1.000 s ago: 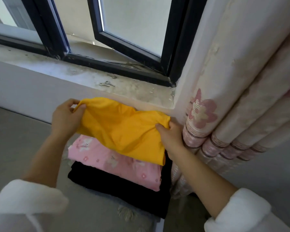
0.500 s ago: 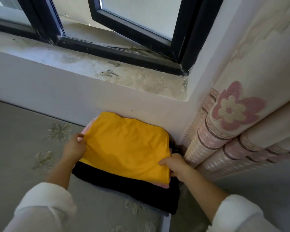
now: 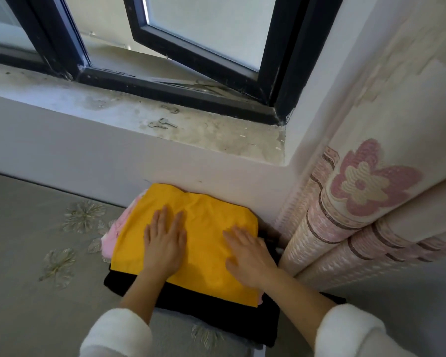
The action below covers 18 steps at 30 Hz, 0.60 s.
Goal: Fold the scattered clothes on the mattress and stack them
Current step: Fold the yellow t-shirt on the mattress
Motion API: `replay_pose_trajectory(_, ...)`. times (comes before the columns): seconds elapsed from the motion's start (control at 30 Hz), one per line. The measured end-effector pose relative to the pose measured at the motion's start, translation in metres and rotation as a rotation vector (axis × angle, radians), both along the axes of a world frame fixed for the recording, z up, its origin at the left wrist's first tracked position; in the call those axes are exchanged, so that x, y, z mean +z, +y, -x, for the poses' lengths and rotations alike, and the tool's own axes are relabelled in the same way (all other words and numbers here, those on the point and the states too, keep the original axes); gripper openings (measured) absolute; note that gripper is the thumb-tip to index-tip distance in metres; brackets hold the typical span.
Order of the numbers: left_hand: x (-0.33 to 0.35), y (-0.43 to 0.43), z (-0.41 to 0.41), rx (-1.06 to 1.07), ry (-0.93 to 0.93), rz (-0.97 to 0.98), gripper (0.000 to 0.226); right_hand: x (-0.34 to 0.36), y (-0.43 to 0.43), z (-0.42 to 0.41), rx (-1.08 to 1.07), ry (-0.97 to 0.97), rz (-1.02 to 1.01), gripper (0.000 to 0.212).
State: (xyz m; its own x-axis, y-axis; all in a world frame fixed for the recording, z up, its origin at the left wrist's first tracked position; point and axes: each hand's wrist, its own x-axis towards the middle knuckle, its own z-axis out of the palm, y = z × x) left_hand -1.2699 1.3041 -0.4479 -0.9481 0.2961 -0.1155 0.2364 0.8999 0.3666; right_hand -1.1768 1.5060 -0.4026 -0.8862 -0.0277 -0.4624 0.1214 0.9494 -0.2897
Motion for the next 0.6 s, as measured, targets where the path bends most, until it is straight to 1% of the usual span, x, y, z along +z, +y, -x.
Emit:
replay_pose_trajectory(0.1, -0.008, 0.013, -0.001, 0.008, -0.133, 0.074, 0.069, -0.008, 0.013, 0.001, 0.039, -0.319, -0.015, 0.067)
replay_pose_trajectory(0.13, -0.008, 0.015, 0.0, 0.001, -0.144, 0.097, 0.068, -0.009, 0.016, 0.0, 0.009, -0.37, 0.016, 0.066)
replay_pose_trajectory(0.17, -0.007, 0.016, 0.002, -0.002, -0.133, 0.107, 0.067, -0.009, 0.018, 0.001, -0.035, -0.381, 0.06, 0.062)
replay_pose_trajectory(0.2, -0.006, 0.015, 0.007, -0.007, -0.11, 0.107, 0.068, -0.006, 0.017, 0.005, -0.079, -0.349, 0.09, 0.053)
replay_pose_trajectory(0.23, -0.004, 0.013, 0.012, -0.024, -0.081, 0.113, 0.073, -0.001, 0.015, 0.01, -0.1, -0.268, 0.069, 0.042)
replay_pose_trajectory(0.27, -0.002, 0.012, 0.019, -0.056, -0.056, 0.129, 0.079, 0.003, 0.013, 0.017, -0.104, -0.161, 0.01, 0.036)
replay_pose_trajectory(0.3, -0.001, 0.011, 0.026, -0.092, -0.043, 0.148, 0.082, 0.005, 0.01, 0.025, -0.105, -0.052, -0.034, 0.038)
replay_pose_trajectory(0.33, 0.0, 0.011, 0.033, -0.115, -0.051, 0.164, 0.083, 0.005, 0.008, 0.032, -0.103, 0.024, -0.035, 0.048)
replay_pose_trajectory(0.37, 0.0, 0.011, 0.04, -0.113, -0.076, 0.174, 0.079, 0.004, 0.007, 0.039, -0.101, 0.039, -0.01, 0.061)
replay_pose_trajectory(0.4, -0.001, 0.011, 0.046, -0.092, -0.107, 0.183, 0.074, 0.001, 0.006, 0.044, -0.095, -0.009, 0.013, 0.073)
replay_pose_trajectory(0.47, -0.003, 0.01, 0.055, -0.03, -0.164, 0.191, 0.068, -0.009, 0.008, 0.048, -0.135, -0.182, 0.033, 0.088)
replay_pose_trajectory(0.53, -0.004, 0.007, 0.061, 0.019, -0.224, 0.193, 0.07, -0.022, 0.016, 0.043, -0.237, -0.334, 0.052, 0.098)
replay_pose_trajectory(0.6, -0.007, 0.004, 0.066, 0.029, -0.282, 0.189, 0.071, -0.029, 0.023, 0.033, -0.313, -0.411, 0.09, 0.101)
